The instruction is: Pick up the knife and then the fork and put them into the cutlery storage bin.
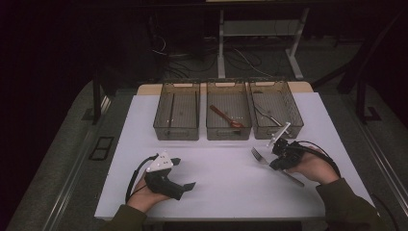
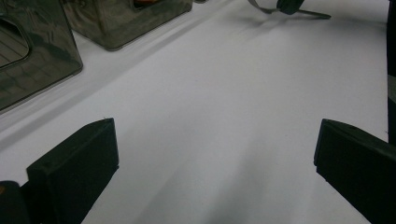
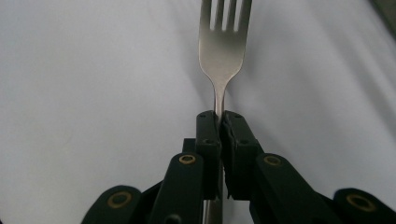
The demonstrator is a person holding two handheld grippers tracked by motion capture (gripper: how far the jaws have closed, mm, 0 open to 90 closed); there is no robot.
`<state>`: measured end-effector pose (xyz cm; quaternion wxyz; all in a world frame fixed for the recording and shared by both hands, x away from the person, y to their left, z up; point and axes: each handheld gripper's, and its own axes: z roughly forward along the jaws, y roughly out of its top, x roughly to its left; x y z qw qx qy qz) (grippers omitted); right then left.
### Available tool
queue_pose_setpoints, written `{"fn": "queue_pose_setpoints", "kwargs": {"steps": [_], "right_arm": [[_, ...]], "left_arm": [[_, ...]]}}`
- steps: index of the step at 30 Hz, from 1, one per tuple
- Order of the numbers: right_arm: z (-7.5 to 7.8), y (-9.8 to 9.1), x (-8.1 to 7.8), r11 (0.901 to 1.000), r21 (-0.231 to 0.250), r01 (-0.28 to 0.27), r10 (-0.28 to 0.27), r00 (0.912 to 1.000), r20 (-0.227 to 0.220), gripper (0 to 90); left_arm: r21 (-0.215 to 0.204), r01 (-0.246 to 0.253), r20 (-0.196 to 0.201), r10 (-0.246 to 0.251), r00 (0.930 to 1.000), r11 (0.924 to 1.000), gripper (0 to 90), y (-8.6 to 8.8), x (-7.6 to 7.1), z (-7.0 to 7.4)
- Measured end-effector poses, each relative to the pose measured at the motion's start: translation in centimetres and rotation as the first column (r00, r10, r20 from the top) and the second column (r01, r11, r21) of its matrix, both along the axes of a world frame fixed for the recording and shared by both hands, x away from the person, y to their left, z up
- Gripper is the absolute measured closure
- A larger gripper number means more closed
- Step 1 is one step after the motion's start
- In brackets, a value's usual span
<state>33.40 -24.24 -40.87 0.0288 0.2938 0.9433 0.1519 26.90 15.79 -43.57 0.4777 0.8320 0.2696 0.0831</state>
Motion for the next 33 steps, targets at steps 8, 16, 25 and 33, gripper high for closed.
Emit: {"fn": "queue_pose_setpoints", "kwargs": {"steps": [8, 16, 25, 33], "right_arm": [[1.0, -1.7, 0.1, 0.9905, 0.115, 0.076, -0.082, 0.9955, 0.048, 84.3], [1.8, -3.3, 0.2, 0.9627, 0.231, 0.140, -0.166, 0.9816, 0.095, 84.4], [2.3, -5.1, 0.1, 0.8982, 0.397, 0.189, -0.265, 0.9528, 0.148, 84.4], [2.6, -6.4, 0.1, 0.8382, 0.513, 0.186, -0.326, 0.9248, 0.197, 84.6]], "left_arm": [[0.001, 0.000, 0.000, 0.000, 1.0000, 1.0000, 0.0, 0.1, 0.0, 0.0], [0.000, -0.002, -0.001, 0.002, 1.0000, 1.0000, 0.0, 0.1, 0.0, 0.0], [-0.001, 0.001, 0.000, -0.001, 1.0000, 1.0000, 0.0, 0.1, -0.1, 0.0], [-0.002, 0.000, -0.001, 0.000, 1.0000, 1.0000, 0.0, 0.1, 0.0, 0.0]]}}
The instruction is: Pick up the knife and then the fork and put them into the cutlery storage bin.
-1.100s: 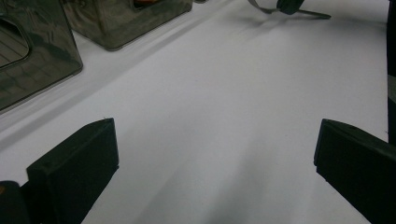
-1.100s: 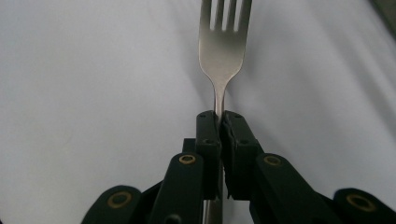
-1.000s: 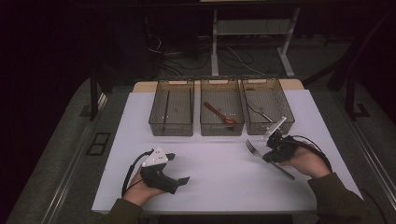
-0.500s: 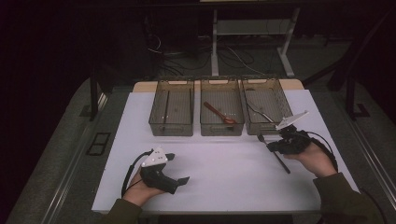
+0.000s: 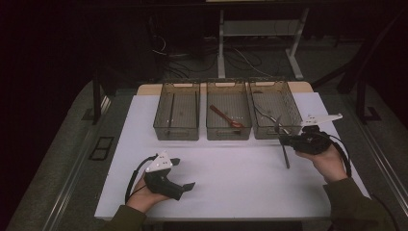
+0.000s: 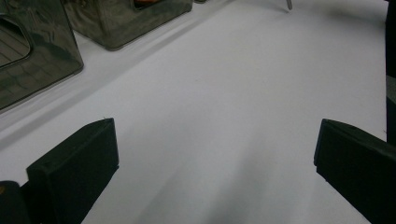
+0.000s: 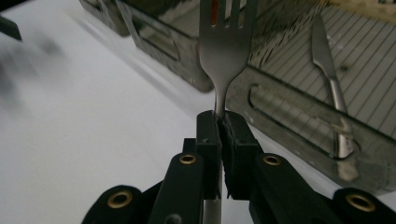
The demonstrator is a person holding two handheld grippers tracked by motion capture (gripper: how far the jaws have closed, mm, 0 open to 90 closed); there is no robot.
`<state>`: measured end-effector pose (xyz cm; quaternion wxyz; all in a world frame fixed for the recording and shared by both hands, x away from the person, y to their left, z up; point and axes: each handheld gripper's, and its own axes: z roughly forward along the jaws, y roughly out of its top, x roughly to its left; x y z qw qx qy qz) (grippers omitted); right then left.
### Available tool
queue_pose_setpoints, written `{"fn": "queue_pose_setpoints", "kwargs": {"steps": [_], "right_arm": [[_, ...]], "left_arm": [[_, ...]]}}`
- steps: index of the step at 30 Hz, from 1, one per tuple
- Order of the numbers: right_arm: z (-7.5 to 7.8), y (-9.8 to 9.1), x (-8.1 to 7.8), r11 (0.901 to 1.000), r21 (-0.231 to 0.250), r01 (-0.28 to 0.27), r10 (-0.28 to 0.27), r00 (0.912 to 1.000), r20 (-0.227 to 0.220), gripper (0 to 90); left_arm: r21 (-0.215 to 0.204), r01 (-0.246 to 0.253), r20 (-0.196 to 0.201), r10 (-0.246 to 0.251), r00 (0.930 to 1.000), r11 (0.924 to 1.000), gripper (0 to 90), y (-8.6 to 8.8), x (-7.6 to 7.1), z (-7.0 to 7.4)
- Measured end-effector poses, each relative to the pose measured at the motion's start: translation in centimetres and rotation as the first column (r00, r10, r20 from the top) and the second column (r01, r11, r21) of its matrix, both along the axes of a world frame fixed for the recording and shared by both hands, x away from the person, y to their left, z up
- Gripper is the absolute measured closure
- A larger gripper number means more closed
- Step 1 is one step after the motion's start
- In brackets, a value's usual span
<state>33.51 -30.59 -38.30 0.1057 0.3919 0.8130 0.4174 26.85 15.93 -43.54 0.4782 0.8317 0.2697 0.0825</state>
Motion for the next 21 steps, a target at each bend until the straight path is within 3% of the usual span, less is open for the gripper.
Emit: {"fn": "queue_pose_setpoints", "kwargs": {"steps": [9, 21], "right_arm": [[0.8, -1.3, -0.1, 0.9933, 0.110, 0.034, -0.043, 0.9964, 0.073, 84.5], [1.6, -2.3, 0.4, 0.9872, 0.141, 0.075, -0.090, 0.9900, 0.108, 84.5]], "left_arm": [[0.003, 0.004, 0.000, -0.004, 1.0000, 1.0000, 0.0, 0.0, 0.0, 0.0], [0.003, 0.004, 0.000, -0.004, 1.0000, 1.0000, 0.0, -0.1, 0.0, -0.1]]}}
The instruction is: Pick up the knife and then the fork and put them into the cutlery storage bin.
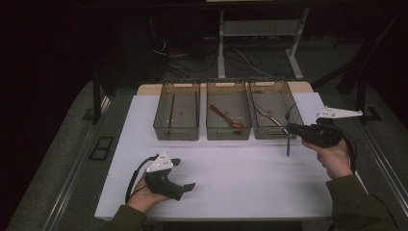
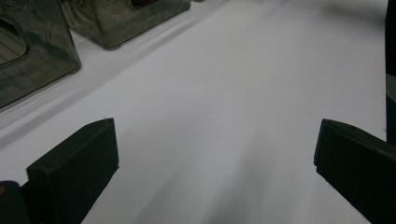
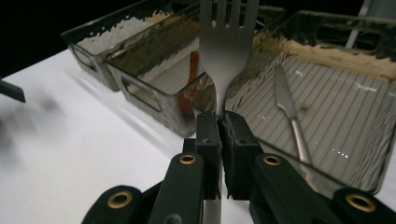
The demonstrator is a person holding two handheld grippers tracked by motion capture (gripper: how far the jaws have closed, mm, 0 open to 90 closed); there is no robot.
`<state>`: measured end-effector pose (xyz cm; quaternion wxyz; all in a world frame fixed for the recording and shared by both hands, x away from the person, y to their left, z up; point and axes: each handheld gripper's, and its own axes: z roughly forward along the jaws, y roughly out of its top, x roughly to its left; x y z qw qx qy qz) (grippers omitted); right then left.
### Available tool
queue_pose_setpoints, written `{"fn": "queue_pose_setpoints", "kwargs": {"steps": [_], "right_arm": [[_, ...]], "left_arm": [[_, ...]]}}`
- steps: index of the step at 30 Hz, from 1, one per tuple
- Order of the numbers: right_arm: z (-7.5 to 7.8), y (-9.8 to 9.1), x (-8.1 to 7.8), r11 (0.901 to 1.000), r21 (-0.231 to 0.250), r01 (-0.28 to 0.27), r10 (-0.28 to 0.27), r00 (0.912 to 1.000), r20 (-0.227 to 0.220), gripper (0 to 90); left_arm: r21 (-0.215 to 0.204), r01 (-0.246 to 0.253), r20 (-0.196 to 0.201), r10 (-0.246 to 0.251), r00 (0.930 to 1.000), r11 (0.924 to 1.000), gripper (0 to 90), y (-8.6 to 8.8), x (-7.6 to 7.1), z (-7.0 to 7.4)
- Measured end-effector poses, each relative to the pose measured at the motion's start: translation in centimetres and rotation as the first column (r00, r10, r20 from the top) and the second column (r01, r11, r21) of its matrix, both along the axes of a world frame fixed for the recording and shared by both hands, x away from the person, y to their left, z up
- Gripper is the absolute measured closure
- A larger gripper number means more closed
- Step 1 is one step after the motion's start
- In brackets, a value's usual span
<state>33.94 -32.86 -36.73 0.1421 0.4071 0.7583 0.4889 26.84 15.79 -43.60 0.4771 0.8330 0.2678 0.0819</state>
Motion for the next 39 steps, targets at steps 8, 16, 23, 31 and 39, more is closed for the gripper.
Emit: {"fn": "queue_pose_setpoints", "kwargs": {"steps": [8, 16, 23, 31, 39], "right_arm": [[1.0, -0.1, 0.7, 0.9998, 0.005, 0.020, -0.020, 0.9996, 0.020, 84.5], [2.5, -0.6, 1.4, 0.9985, 0.017, 0.053, -0.053, 0.9976, 0.043, 84.5], [3.8, -0.9, 2.5, 0.9969, 0.024, 0.075, -0.076, 0.9952, 0.062, 84.5], [5.1, -0.9, 3.9, 0.9951, 0.011, 0.098, -0.099, 0.9918, 0.081, 84.5], [5.8, -1.2, 5.5, 0.9914, -0.003, 0.131, -0.130, 0.9871, 0.093, 84.5]], "left_arm": [[0.000, -0.001, -0.001, 0.001, 1.0000, 1.0000, 0.0, 0.0, 0.0, 0.0], [-0.002, -0.001, -0.001, 0.001, 1.0000, 1.0000, 0.0, 0.0, 0.0, 0.0], [-0.002, 0.000, 0.001, 0.000, 1.0000, 1.0000, 0.0, 0.0, 0.0, 0.0], [-0.004, 0.000, -0.001, 0.000, 1.0000, 1.0000, 0.0, 0.0, 0.0, 0.0], [-0.003, 0.000, 0.000, 0.000, 1.0000, 1.0000, 0.0, 0.0, 0.0, 0.0]]}}
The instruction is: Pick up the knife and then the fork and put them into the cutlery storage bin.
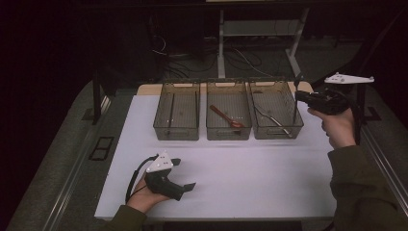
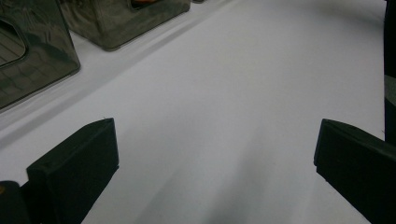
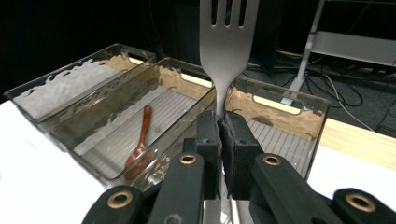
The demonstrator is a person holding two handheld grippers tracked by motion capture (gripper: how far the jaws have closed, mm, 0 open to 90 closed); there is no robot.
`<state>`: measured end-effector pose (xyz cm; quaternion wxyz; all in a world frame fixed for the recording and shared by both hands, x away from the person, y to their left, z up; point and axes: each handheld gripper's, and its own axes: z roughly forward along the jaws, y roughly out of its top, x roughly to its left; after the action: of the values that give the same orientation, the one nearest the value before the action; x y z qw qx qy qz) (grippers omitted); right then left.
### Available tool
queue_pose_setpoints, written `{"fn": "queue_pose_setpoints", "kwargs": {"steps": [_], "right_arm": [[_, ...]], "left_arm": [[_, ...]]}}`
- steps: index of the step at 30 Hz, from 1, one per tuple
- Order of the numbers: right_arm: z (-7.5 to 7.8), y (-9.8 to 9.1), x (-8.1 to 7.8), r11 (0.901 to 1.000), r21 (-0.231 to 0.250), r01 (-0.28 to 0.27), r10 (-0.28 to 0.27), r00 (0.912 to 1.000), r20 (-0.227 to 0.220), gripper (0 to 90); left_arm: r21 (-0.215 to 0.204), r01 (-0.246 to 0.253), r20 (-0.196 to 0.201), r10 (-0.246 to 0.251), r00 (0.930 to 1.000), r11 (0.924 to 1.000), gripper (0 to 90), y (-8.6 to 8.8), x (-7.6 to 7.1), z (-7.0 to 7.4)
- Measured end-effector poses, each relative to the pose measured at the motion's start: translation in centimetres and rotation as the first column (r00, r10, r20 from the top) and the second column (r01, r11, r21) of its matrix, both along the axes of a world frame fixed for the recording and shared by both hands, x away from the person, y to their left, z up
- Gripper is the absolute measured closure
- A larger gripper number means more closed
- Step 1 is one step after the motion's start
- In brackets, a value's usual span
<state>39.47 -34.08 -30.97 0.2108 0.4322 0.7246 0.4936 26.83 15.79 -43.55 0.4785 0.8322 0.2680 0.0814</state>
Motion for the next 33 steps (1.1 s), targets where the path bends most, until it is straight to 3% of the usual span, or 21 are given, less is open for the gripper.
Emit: {"fn": "queue_pose_setpoints", "kwargs": {"steps": [11, 19, 33], "right_arm": [[-0.7, -0.3, 2.7, 0.9990, -0.027, 0.034, -0.034, 0.9994, 0.001, 84.5], [-2.3, -0.3, 4.1, 0.9961, -0.074, 0.048, -0.053, 0.9968, -0.060, 84.5], [-4.0, -0.1, 5.2, 0.9883, -0.151, 0.020, -0.044, 0.9867, -0.156, 84.5]], "left_arm": [[-0.002, 0.000, -0.001, 0.000, 1.0000, 1.0000, 0.0, 0.0, 0.0, 0.0], [-0.003, 0.000, -0.001, 0.000, 1.0000, 1.0000, 0.0, 0.1, 0.0, 0.0], [-0.003, 0.001, -0.002, -0.001, 1.0000, 1.0000, 0.0, 0.1, 0.0, 0.0]]}}
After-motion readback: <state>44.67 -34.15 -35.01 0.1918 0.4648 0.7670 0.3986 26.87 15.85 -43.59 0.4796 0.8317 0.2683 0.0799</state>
